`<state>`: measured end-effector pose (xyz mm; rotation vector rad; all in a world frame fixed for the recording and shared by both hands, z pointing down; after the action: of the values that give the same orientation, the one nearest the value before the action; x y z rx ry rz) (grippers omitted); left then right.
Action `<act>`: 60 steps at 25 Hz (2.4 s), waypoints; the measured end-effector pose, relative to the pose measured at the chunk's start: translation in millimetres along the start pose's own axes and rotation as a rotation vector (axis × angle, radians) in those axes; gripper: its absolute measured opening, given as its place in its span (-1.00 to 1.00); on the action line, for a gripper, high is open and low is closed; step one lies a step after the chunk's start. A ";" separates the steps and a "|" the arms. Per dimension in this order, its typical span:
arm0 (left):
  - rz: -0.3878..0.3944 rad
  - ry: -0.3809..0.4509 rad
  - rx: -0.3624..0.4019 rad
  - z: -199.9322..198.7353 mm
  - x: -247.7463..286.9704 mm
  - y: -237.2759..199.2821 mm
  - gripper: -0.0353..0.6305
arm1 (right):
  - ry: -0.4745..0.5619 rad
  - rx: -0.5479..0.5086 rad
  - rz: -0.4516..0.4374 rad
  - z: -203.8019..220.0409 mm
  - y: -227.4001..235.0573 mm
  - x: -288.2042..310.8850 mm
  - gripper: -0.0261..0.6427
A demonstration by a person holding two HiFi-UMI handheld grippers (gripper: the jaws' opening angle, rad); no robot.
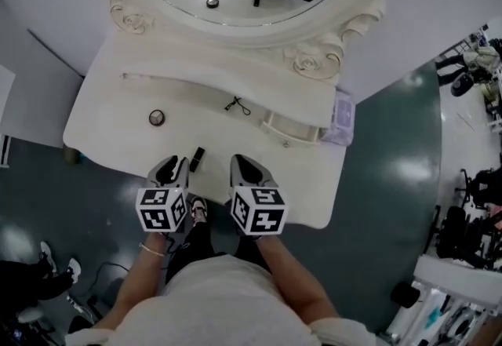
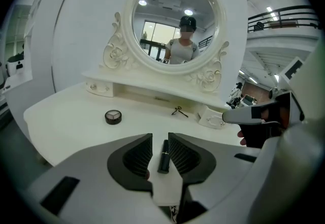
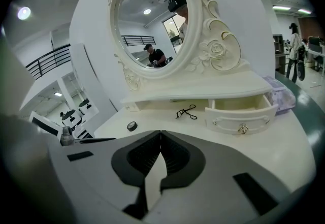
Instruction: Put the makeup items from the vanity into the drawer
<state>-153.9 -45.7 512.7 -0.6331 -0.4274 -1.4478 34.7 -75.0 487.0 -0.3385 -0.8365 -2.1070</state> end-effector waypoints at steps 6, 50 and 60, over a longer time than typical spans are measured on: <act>0.015 -0.073 0.048 22.7 11.5 9.4 -0.53 | -0.042 0.007 -0.011 9.6 8.7 9.4 -0.87; 0.076 -0.095 0.209 7.3 31.7 35.6 -0.61 | 0.022 0.094 0.099 20.6 31.0 -18.9 -0.87; 0.214 -0.044 0.325 -13.6 32.1 85.4 -0.61 | 0.151 0.131 0.218 7.5 49.9 -65.3 -0.87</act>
<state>-67.8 -78.6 510.3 -0.4339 -0.5967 -1.1319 114.0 -52.7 482.2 -0.1893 -0.8062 -1.8410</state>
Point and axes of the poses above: the fingertips, and each gripper's own axes: x forward along the fingers, y to its right, z out of its underside, the point moved 7 cm from there along -x, backward along the fingers, and after that the axes turned 9 degrees about -z, right-handed, at the moved point
